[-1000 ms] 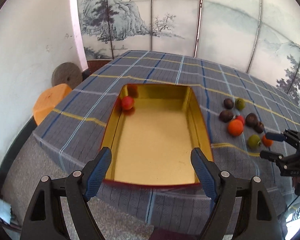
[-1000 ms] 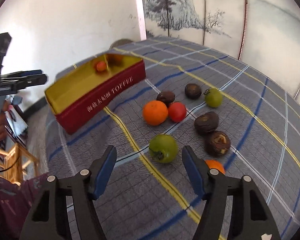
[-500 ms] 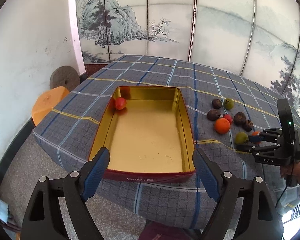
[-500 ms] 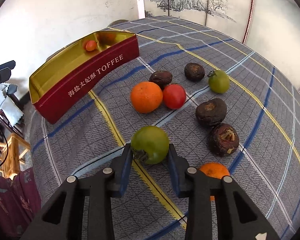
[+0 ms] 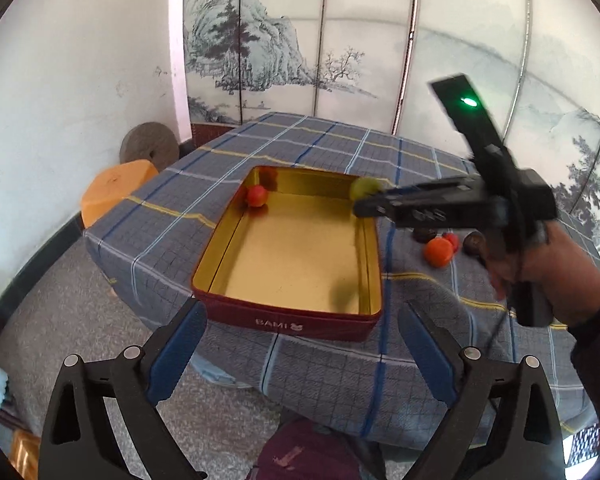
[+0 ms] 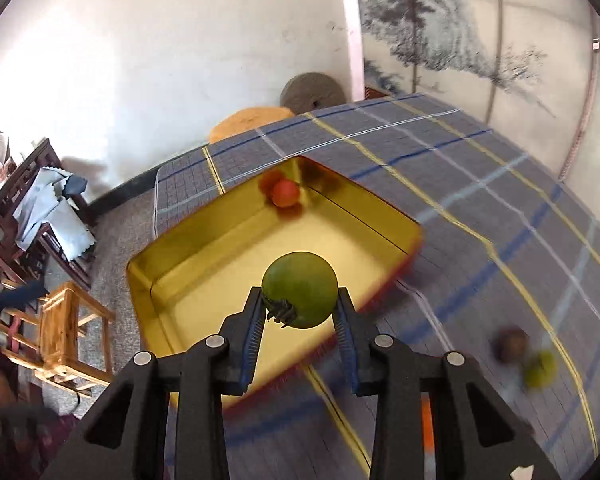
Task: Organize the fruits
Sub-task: 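Grasp the green lime with the right gripper and carry it over the tin, then open the right gripper to drop the green lime into the tin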
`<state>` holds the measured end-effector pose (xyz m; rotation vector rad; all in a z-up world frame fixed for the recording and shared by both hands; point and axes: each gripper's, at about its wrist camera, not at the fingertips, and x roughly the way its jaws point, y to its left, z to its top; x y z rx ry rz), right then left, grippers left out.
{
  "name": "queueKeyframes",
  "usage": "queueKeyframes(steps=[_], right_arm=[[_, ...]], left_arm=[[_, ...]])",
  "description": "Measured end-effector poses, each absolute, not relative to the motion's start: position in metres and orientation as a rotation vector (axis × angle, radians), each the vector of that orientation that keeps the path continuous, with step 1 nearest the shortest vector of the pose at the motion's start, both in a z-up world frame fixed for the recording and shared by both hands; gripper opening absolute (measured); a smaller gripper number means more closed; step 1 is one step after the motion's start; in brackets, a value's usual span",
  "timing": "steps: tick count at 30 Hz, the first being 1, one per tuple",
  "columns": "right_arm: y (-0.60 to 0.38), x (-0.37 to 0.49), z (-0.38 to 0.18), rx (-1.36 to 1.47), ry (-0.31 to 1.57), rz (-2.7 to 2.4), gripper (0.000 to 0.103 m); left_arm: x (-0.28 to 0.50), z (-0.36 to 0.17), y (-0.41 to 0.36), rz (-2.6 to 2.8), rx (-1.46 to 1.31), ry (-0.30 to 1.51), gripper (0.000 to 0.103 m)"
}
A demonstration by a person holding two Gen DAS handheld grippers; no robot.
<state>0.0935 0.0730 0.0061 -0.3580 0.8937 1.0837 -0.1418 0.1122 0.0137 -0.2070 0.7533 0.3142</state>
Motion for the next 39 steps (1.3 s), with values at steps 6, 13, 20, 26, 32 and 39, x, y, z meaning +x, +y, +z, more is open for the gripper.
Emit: queueKeyframes(steps=[6, 13, 20, 26, 32, 39], right_arm=[[0.127, 0.115, -0.018, -0.381, 0.971, 1.053, 0.031], [0.158, 0.138, -0.034, -0.337, 1.024, 0.980, 0.033], [0.152, 0.136, -0.010, -0.174, 0.929, 1.014, 0.047], [0.125, 0.120, 0.033, -0.068, 0.778, 1.064, 0.049], [0.079, 0.098, 0.062, 0.020, 0.679, 1.085, 0.064], [-0.012, 0.069, 0.061, 0.038, 0.618, 0.985, 0.078]], left_arm=[[-0.139, 0.001, 0.125, 0.351, -0.207, 0.827, 0.096], [-0.140, -0.007, 0.129, 0.360, -0.178, 0.877, 0.096], [-0.142, -0.006, 0.130, 0.358, -0.183, 0.886, 0.096], [-0.142, -0.003, 0.125, 0.347, -0.170, 0.890, 0.096], [-0.143, 0.002, 0.114, 0.340, -0.133, 0.880, 0.096], [-0.143, 0.006, 0.099, 0.324, -0.084, 0.869, 0.096]])
